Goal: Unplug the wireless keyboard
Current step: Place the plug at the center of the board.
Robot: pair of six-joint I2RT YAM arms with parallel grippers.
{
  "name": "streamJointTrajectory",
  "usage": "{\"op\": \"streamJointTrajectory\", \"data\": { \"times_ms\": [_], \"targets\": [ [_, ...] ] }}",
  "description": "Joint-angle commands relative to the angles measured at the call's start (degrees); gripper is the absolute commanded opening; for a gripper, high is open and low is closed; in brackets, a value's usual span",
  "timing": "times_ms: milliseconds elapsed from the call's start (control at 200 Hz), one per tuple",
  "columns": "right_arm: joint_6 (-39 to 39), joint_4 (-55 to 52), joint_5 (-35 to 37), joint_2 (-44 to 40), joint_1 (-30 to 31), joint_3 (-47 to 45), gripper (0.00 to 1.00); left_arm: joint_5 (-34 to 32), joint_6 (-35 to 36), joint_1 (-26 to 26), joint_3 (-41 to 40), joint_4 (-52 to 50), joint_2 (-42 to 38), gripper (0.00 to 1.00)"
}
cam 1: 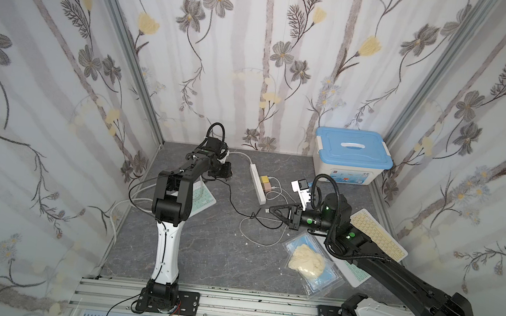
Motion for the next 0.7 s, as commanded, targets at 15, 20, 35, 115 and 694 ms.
{"op": "streamJointTrajectory", "data": {
  "times_ms": [15,20,35,115,694],
  "targets": [
    [-1.11,0.26,0.90,0.55,0.04,0.44,0.00,2.17,-2.67,0.09,1.38,-0.88,1.86,0.01],
    [-1.15,0.29,0.85,0.56,0.01,0.46,0.00,2.17,-2.68,0.08,1.38,-0.93,1.91,0.01],
    [-1.16,0.37,0.77,0.68,-0.01,0.51,0.00,2.20,-2.80,0.08,1.38,-0.89,1.99,0.02],
    [-1.04,0.71,0.31,1.29,0.02,0.71,0.00,1.27,-3.03,0.07,1.18,-1.18,2.68,0.07],
    [-1.20,1.01,-0.60,3.54,0.16,1.19,0.00,-3.62,-3.25,0.43,11.53,-11.72,8.92,0.46]
  ]
}}
